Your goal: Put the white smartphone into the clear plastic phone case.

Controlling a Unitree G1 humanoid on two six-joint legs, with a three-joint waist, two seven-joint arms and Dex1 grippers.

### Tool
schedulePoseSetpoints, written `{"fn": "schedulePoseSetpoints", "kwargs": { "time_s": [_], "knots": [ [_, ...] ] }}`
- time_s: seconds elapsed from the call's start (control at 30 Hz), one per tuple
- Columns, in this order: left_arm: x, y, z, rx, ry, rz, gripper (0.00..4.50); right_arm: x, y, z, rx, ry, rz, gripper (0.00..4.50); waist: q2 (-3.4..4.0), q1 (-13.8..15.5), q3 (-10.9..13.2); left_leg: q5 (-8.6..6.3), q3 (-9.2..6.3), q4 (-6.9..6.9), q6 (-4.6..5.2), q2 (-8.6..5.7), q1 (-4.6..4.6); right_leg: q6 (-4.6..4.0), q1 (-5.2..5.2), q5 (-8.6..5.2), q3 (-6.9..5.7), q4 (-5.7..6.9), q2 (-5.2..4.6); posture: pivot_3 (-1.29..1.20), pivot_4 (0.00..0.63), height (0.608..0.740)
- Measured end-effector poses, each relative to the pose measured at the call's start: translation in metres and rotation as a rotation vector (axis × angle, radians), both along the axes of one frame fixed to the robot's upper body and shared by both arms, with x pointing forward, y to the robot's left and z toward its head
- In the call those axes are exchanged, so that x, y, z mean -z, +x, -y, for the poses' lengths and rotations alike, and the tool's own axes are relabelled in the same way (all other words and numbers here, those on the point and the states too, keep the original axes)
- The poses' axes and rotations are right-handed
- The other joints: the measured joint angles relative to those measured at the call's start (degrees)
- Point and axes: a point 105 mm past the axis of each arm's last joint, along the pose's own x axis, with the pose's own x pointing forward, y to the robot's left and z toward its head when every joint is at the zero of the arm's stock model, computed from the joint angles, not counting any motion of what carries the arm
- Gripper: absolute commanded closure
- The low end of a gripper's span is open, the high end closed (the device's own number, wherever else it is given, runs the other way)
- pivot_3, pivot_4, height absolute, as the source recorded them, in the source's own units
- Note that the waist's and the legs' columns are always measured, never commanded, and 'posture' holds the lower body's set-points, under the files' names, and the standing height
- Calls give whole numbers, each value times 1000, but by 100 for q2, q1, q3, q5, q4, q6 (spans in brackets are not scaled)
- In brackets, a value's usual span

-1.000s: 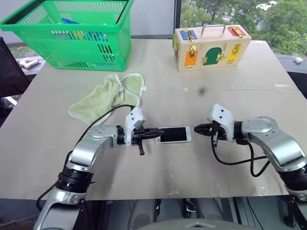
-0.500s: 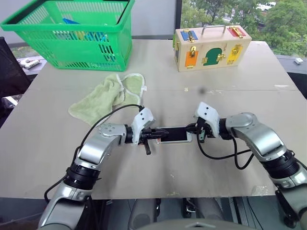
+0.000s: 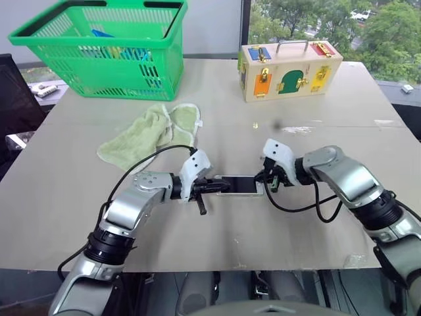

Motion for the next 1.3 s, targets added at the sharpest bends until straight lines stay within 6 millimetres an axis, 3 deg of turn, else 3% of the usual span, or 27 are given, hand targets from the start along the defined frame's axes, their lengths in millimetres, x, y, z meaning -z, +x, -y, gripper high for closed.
{"fn": "schedulePoseSetpoints", "kwargs": {
  "time_s": [0.17,0.27,0.43,1.13,1.3],
  "knots": [
    [6,-3,10,8,8,-17,4500,2,2,-4,-16,34,4,4378,-20,-2,-50,0,-2,-5,0,2,7,-18,4,-10,0,-2,-1,0,150,740],
    [6,-2,12,6,7,-11,4500,0,-11,-5,-36,141,-67,4378,-5,4,-41,0,1,-9,0,1,0,-1,-1,-1,3,-3,-1,0,150,740],
    [8,1,8,15,7,11,4500,-1,-27,5,-109,98,-87,4378,0,2,-39,0,1,-37,0,-1,2,-1,-1,0,2,-29,0,0,150,740],
    [23,-1,9,6,44,-8,4500,14,-10,0,-254,-207,10,4378,-9,3,-290,-3,-11,-57,-4,3,24,-23,21,-14,-8,-66,-6,0,150,740],
    [26,-4,16,5,52,-24,4500,19,-8,-6,-274,-218,10,4378,-12,-17,-299,-19,-3,-99,-30,2,119,-24,90,-16,-7,-87,-23,0,150,740]
  ]
}}
